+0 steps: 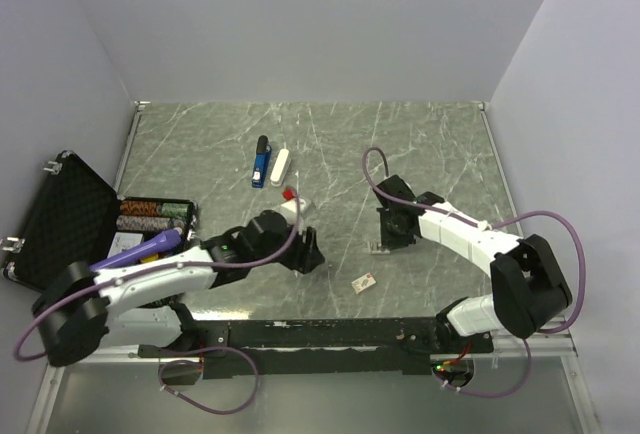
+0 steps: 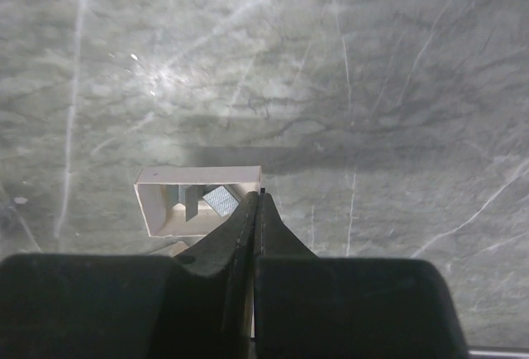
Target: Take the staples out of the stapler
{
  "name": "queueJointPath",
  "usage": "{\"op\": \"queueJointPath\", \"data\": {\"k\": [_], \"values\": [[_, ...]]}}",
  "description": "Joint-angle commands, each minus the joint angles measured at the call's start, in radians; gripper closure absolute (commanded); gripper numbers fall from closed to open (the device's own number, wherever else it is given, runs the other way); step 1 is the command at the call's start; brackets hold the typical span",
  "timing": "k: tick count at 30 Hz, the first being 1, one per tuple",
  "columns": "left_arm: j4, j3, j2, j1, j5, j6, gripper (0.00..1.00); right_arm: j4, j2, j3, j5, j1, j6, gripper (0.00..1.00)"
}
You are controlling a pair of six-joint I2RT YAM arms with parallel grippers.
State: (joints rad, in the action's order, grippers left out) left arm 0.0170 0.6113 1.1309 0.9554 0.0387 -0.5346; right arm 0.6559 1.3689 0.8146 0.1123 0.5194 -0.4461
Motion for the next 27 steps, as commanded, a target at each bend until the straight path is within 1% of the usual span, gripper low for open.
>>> {"op": "queueJointPath", "data": {"k": [1, 5, 7, 8, 10, 14, 22, 25, 27], "values": [[-0.086, 0.065, 0.14, 0.063, 0.021, 0.09, 0.41, 0.01, -0.039, -0.035, 0.009, 0.013, -0.046, 1.0], [-0.095, 0.106, 0.234, 0.152, -0.035, 0.145, 0.42, 0.011, -0.053, -0.051, 0.012, 0.022, -0.063, 1.0], [-0.095, 0.122, 0.257, 0.187, -0.036, 0.16, 0.42, 0.016, -0.062, -0.06, 0.02, 0.024, -0.071, 1.0], [-0.098, 0.128, 0.262, 0.207, -0.069, 0.168, 0.42, 0.022, -0.065, -0.063, 0.027, 0.024, -0.075, 1.0], [-0.095, 0.14, 0.27, 0.235, -0.08, 0.18, 0.43, 0.034, -0.074, -0.068, 0.036, 0.024, -0.088, 1.0], [-0.118, 0.15, 0.268, 0.279, -0.048, 0.202, 0.44, 0.048, -0.109, -0.094, 0.049, 0.027, -0.123, 1.0], [-0.172, 0.212, 0.358, 0.295, 0.222, 0.259, 0.47, 0.074, -0.159, -0.115, 0.058, 0.03, -0.14, 1.0], [-0.195, 0.255, 0.418, 0.295, 0.311, 0.255, 0.52, 0.08, -0.165, -0.114, 0.067, 0.03, -0.14, 1.0], [-0.206, 0.284, 0.463, 0.295, 0.337, 0.257, 0.58, 0.08, -0.165, -0.112, 0.067, 0.03, -0.14, 1.0]]}}
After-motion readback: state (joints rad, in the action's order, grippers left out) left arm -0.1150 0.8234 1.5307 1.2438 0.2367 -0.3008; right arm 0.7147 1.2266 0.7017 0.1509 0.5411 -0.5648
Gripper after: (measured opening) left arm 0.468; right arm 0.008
